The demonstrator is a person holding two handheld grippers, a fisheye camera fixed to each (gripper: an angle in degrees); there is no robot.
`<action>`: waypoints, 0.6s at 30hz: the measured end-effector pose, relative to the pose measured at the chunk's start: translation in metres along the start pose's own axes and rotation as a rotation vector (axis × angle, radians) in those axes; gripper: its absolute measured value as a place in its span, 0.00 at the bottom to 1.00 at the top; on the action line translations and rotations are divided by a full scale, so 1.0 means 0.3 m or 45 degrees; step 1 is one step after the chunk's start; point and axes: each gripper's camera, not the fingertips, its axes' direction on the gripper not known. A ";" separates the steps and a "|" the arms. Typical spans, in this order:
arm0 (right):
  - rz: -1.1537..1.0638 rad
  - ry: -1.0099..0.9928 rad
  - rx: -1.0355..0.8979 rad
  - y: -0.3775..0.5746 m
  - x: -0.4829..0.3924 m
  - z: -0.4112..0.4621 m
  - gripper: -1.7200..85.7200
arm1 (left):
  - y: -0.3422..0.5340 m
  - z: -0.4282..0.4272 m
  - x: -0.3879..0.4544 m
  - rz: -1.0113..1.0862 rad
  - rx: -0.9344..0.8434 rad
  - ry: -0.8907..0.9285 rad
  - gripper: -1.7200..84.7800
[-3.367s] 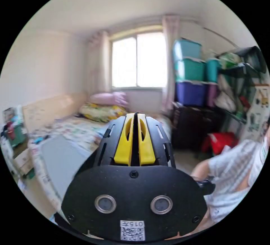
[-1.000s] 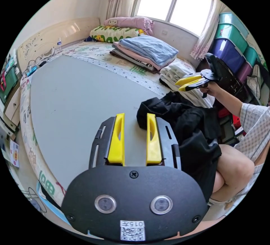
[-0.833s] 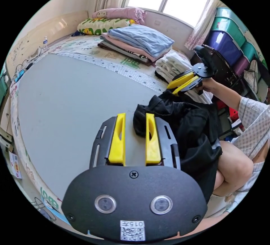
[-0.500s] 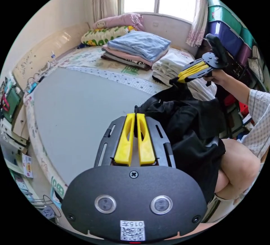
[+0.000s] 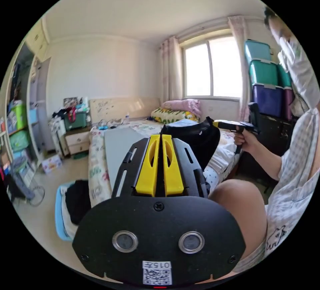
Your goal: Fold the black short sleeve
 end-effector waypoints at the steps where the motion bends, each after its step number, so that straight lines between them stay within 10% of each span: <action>1: -0.002 -0.027 -0.056 0.040 -0.062 0.026 0.02 | 0.061 0.000 0.026 -0.058 -0.020 -0.069 0.01; 18: -0.305 0.328 -0.091 0.127 -0.392 -0.168 0.02 | 0.102 0.016 0.213 -0.148 -0.063 -0.198 0.02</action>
